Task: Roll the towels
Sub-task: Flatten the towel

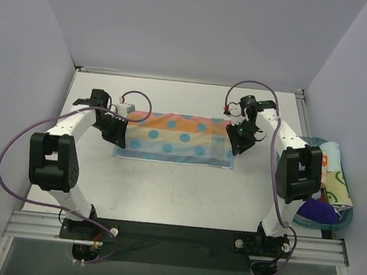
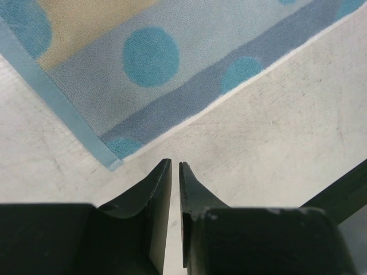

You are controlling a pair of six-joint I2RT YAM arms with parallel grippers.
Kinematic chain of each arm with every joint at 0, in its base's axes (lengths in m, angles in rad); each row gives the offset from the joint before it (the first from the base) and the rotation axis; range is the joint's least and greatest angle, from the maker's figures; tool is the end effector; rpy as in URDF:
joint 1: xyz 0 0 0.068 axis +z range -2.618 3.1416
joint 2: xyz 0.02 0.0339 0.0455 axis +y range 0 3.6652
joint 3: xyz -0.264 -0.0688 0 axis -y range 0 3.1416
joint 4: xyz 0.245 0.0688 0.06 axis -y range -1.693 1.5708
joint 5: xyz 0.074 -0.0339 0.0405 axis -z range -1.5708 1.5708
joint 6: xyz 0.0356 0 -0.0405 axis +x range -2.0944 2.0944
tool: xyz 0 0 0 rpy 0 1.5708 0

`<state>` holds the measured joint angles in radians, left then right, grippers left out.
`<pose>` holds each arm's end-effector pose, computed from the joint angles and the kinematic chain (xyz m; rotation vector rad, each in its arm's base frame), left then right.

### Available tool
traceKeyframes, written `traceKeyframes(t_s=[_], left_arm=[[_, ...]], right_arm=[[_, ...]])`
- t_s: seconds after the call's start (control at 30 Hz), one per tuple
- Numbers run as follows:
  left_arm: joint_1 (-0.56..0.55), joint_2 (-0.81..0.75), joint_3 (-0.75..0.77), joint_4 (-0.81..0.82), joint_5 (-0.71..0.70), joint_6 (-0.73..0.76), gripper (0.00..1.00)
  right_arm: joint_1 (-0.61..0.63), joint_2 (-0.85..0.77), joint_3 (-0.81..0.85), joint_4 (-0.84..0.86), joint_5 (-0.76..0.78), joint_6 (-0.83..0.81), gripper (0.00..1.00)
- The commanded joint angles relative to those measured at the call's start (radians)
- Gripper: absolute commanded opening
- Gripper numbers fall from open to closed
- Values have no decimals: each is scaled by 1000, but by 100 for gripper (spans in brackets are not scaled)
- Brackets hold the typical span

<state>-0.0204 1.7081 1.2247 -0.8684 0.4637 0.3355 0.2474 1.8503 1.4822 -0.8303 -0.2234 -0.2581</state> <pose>0.3236 -0.0225 0.2110 0.5659 2.7367 -0.6032 0.3690 0.1013 0.2338 -0.7447 2.6508 0.3060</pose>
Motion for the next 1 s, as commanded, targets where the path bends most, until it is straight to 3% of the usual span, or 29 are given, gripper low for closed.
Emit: traceKeyframes(t_s=[0.0, 0.33, 0.77, 0.9, 0.97], left_arm=[[2, -13, -5, 11, 26, 0, 22], [5, 38, -40, 63, -37, -20, 20], [45, 123, -102, 82, -184, -6, 10], [56, 98, -155, 65, -180, 17, 6], [66, 65, -153, 42, -102, 45, 7]], right_arm=[[12, 4, -71, -26, -102, 68, 28], [44, 92, -103, 79, -76, 125, 25], [76, 165, -149, 79, 108, 88, 22], [89, 142, -195, 77, 144, 50, 22], [93, 132, -201, 79, 133, 39, 22]])
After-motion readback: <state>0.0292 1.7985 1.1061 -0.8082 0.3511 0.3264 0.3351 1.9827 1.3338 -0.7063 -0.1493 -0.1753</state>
